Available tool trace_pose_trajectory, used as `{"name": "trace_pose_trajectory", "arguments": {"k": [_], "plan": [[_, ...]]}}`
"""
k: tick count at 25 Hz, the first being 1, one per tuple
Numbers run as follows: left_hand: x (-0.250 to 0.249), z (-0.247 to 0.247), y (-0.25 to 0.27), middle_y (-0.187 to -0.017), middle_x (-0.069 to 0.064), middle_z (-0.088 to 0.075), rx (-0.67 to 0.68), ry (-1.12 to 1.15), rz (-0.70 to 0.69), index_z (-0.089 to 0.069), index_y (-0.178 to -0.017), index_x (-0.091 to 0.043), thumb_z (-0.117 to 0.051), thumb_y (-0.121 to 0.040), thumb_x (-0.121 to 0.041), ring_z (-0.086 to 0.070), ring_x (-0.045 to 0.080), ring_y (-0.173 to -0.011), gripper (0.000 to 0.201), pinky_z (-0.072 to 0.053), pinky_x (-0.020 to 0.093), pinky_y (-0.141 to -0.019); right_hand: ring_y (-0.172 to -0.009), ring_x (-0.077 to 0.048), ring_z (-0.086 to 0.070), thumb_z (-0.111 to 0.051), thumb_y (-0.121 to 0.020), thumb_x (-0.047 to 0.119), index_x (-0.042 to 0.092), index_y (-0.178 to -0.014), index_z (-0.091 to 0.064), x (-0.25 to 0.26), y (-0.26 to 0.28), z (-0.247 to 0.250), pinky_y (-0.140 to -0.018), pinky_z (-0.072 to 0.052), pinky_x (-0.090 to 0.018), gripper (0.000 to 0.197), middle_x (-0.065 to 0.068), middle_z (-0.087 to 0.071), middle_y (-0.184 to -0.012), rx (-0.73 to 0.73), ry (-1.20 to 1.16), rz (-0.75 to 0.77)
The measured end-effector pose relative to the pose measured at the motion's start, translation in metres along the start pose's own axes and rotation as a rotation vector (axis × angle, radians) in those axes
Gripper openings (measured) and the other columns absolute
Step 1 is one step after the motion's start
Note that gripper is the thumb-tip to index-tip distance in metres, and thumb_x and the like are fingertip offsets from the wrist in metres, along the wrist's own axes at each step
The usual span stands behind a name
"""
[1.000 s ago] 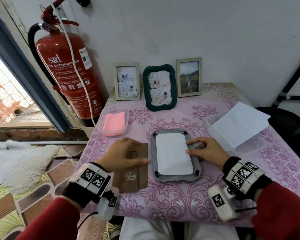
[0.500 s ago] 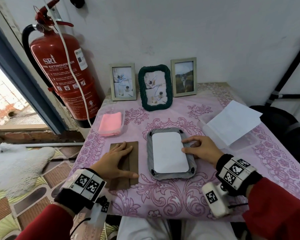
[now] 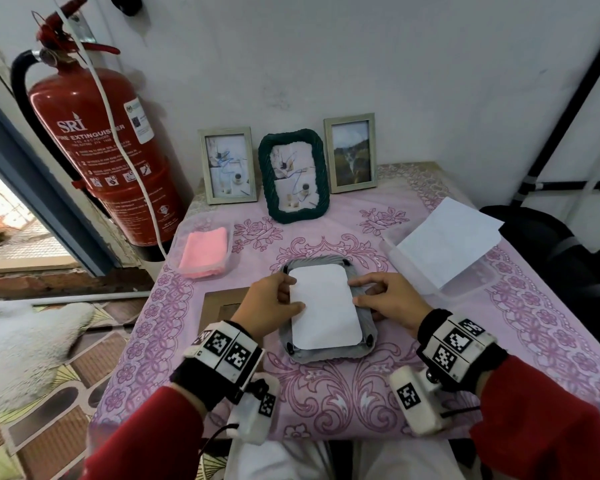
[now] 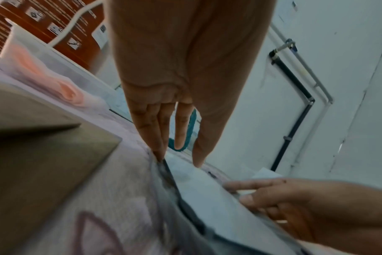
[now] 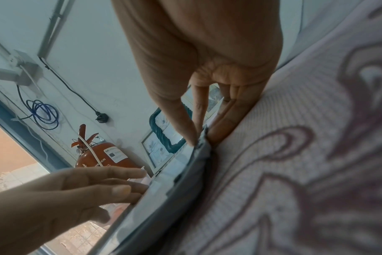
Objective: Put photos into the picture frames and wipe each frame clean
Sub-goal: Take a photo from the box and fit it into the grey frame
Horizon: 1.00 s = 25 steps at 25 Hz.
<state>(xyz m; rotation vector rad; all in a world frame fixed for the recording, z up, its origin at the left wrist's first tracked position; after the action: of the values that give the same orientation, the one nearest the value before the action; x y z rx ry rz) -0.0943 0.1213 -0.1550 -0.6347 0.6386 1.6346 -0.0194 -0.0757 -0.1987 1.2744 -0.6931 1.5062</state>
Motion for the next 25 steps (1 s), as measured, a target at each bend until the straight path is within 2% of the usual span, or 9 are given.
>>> {"name": "trace_pose_trajectory", "arguments": {"k": [3,6,8,11,14,18,21,23,25], "plan": [[0.002,-0.003,-0.001,-0.093,0.004,-0.055,-0.084,0.039,0.017,-0.054,-0.118,-0.006,-0.071,-0.079,-0.01,-0.053,0.015,-0.08,0.043,-0.041,0.013,-0.069,-0.059,-0.008,-0.044,-0.069,-0.078,0.0,0.016,-0.102,-0.069,-0.001,0.0,0.0,-0.055,-0.047,-0.023,0.028,0.003,-0.04,-0.064,0.008,-0.001,0.005],[0.005,0.001,-0.001,-0.087,0.002,-0.056,-0.181,0.152,0.02,-0.059,-0.109,-0.007,-0.07,-0.077,-0.004,-0.051,0.014,-0.068,0.035,-0.042,0.004,-0.056,-0.06,-0.007,-0.045,-0.07,-0.078,0.001,0.014,-0.104,-0.07,-0.002,-0.001,0.0,-0.056,-0.049,-0.023,0.029,0.003,-0.041,-0.065,0.007,0.01,0.01],[0.006,0.003,-0.002,-0.084,0.0,-0.058,-0.227,0.183,0.024,-0.061,-0.104,-0.007,-0.069,-0.076,-0.001,-0.052,0.011,-0.064,0.03,-0.042,0.001,-0.055,-0.061,-0.007,-0.046,-0.071,-0.077,0.001,0.013,-0.104,-0.07,-0.003,-0.001,0.0,-0.059,-0.05,-0.026,0.03,0.004,-0.041,-0.064,-0.006,0.019,0.015],[0.008,0.005,-0.002,-0.082,0.001,-0.064,-0.28,0.169,0.023,-0.067,-0.1,-0.007,-0.069,-0.076,-0.002,-0.058,0.011,-0.071,0.024,-0.044,0.001,-0.061,-0.061,-0.009,-0.045,-0.072,-0.076,0.001,0.013,-0.101,-0.071,-0.003,0.0,0.0,-0.064,-0.051,-0.03,0.028,0.004,-0.041,-0.065,-0.027,0.006,0.013],[0.005,0.005,0.001,-0.082,-0.001,-0.068,-0.313,0.146,0.002,-0.071,-0.094,-0.012,-0.072,-0.075,-0.007,-0.063,0.011,-0.075,0.02,-0.043,0.004,-0.066,-0.061,-0.009,-0.046,-0.072,-0.076,0.001,0.017,-0.098,-0.071,-0.001,0.001,-0.001,-0.061,-0.05,-0.028,0.027,0.003,-0.041,-0.064,-0.03,-0.003,0.01],[0.006,0.006,0.002,-0.082,-0.001,-0.067,-0.34,0.243,0.04,-0.068,-0.093,-0.012,-0.076,-0.072,-0.006,-0.059,0.008,-0.067,0.023,-0.044,0.002,-0.058,-0.061,-0.01,-0.047,-0.07,-0.076,0.0,0.013,-0.101,-0.071,0.0,0.002,-0.001,-0.065,-0.052,-0.031,0.028,0.004,-0.043,-0.064,-0.037,0.01,0.019],[0.013,0.005,0.0,-0.078,0.002,-0.063,-0.285,0.464,0.14,-0.059,-0.107,-0.007,-0.076,-0.073,-0.003,-0.059,0.009,-0.065,0.039,-0.049,0.008,-0.057,-0.066,-0.01,-0.048,-0.07,-0.076,0.0,0.011,-0.103,-0.071,0.003,0.004,-0.001,-0.078,-0.053,-0.04,0.029,0.006,-0.046,-0.064,-0.051,0.059,0.036],[0.015,0.0,-0.002,-0.076,0.006,-0.061,-0.183,0.451,0.174,-0.056,-0.112,-0.004,-0.076,-0.074,-0.007,-0.058,0.014,-0.069,0.043,-0.051,0.017,-0.065,-0.071,-0.012,-0.05,-0.069,-0.077,0.001,0.011,-0.105,-0.07,0.008,0.005,-0.001,-0.082,-0.052,-0.041,0.03,0.006,-0.048,-0.067,-0.059,0.107,0.046],[0.016,-0.003,-0.001,-0.078,0.012,-0.059,-0.124,0.419,0.165,-0.058,-0.114,0.0,-0.075,-0.075,-0.007,-0.058,0.02,-0.074,0.043,-0.053,0.035,-0.079,-0.071,-0.011,-0.052,-0.069,-0.078,0.003,0.011,-0.107,-0.069,0.014,0.009,0.002,-0.08,-0.053,-0.037,0.03,0.004,-0.052,-0.071,-0.077,0.168,0.068]]}}
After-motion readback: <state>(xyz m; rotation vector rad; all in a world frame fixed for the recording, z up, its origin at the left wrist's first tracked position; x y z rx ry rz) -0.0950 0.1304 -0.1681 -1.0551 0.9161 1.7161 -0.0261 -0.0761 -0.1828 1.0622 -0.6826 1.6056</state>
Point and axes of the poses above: each hand's wrist, its own y-axis away from the middle knuckle, its own z-axis out of the back of the hand, x = y × z, the point moved 6 cm from there along -y, towards the middle knuckle
